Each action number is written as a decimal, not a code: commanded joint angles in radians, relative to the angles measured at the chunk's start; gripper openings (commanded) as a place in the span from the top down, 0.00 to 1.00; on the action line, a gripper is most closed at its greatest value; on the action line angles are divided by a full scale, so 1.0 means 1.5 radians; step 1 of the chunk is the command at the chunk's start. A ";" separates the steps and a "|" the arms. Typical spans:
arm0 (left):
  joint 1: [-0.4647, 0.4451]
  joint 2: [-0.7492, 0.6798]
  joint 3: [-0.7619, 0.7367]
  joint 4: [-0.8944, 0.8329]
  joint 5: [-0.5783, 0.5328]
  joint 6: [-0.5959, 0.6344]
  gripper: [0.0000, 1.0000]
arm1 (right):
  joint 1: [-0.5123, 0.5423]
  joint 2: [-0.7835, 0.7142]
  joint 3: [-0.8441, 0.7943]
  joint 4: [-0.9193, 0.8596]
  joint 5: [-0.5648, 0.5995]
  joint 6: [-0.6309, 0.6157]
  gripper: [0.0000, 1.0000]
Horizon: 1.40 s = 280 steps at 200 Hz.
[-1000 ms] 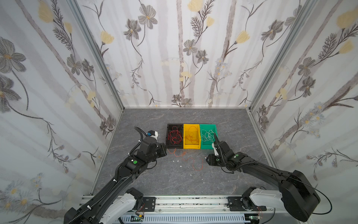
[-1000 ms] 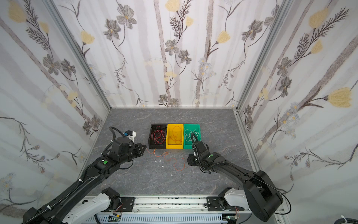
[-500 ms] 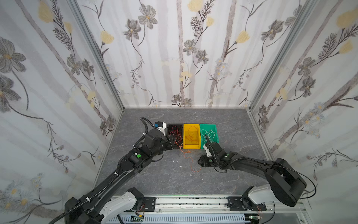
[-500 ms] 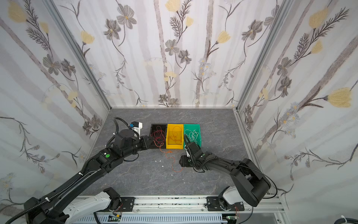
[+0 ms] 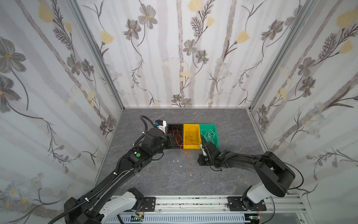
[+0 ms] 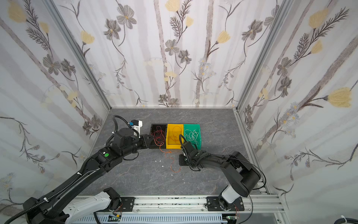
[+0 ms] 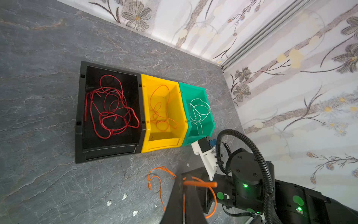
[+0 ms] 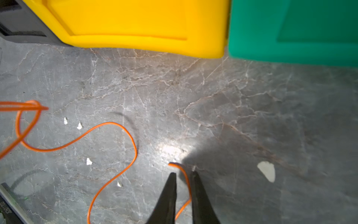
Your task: Untangle the cables
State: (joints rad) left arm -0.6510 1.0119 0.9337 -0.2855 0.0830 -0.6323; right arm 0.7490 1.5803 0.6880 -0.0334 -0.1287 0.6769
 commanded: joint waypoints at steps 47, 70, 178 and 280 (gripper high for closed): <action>0.000 0.027 0.067 0.015 0.033 0.013 1.00 | 0.001 -0.014 -0.007 -0.018 -0.002 0.020 1.00; -0.003 0.046 0.108 0.015 0.051 0.021 1.00 | -0.002 -0.042 -0.009 -0.028 0.008 0.016 1.00; -0.008 0.171 0.287 0.003 0.074 0.089 1.00 | -0.105 -0.229 -0.017 -0.024 -0.017 -0.007 1.00; 0.005 0.373 0.325 0.032 0.016 0.114 1.00 | -0.171 -0.155 0.144 -0.038 0.001 -0.112 1.00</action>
State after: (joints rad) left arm -0.6601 1.4860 1.3975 -0.2989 0.1497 -0.4732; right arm 0.5205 1.3010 0.8547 -0.1005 -0.1196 0.5526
